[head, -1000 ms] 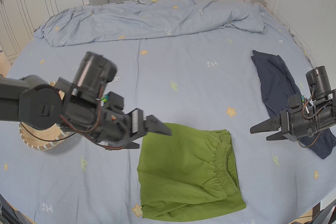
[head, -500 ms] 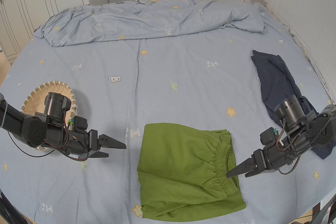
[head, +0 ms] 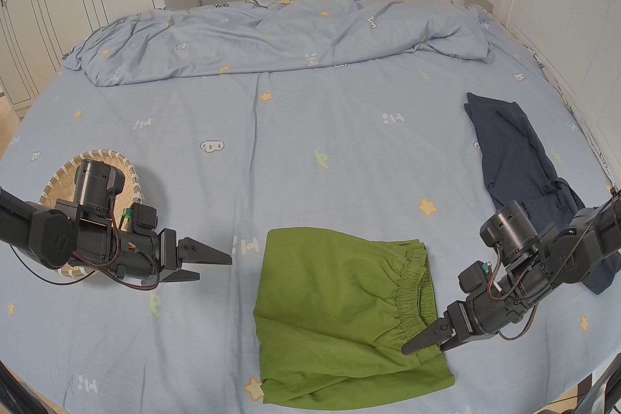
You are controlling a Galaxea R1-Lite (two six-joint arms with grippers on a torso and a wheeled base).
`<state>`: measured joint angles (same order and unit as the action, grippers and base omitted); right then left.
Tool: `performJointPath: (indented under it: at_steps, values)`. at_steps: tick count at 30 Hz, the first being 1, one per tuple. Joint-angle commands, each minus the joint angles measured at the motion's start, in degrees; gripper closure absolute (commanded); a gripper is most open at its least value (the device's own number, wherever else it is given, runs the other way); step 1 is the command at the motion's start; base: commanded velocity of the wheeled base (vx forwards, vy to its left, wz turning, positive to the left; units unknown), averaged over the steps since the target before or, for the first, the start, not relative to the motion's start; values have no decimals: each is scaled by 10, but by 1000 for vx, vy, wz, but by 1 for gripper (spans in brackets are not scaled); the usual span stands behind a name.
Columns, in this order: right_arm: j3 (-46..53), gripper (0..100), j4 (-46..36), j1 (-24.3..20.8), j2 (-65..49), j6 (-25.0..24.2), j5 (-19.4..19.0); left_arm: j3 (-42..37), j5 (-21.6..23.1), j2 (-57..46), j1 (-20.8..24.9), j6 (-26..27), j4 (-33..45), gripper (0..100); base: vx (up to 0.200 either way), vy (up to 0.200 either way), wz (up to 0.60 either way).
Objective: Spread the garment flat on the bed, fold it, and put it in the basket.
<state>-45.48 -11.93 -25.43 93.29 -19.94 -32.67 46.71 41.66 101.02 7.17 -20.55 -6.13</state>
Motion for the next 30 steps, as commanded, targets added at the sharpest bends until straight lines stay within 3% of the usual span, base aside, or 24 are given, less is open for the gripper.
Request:
performJointPath:
  at_steps: [1,6,7,13,20,30]
  values:
    - [-1,0,21,-13,26,-3,0,0,0,-22,4,-5,0,0,0,0,0]
    - [-1,0,54,-19,43,-26,1,0,0,-30,4,-6,0,0,0,0,0]
    - [-1,100,56,-19,44,-29,1,0,0,-30,4,-6,1,0,0,0,0]
    - [12,100,53,-11,34,-32,2,0,0,-28,4,-6,0,0,0,0,0]
    - [32,100,28,-5,-66,-37,5,-3,5,-24,7,0,1,0,0,0,0]
    - [80,100,-4,21,-104,-40,7,-8,5,-17,53,1,0,0,0,0,0]
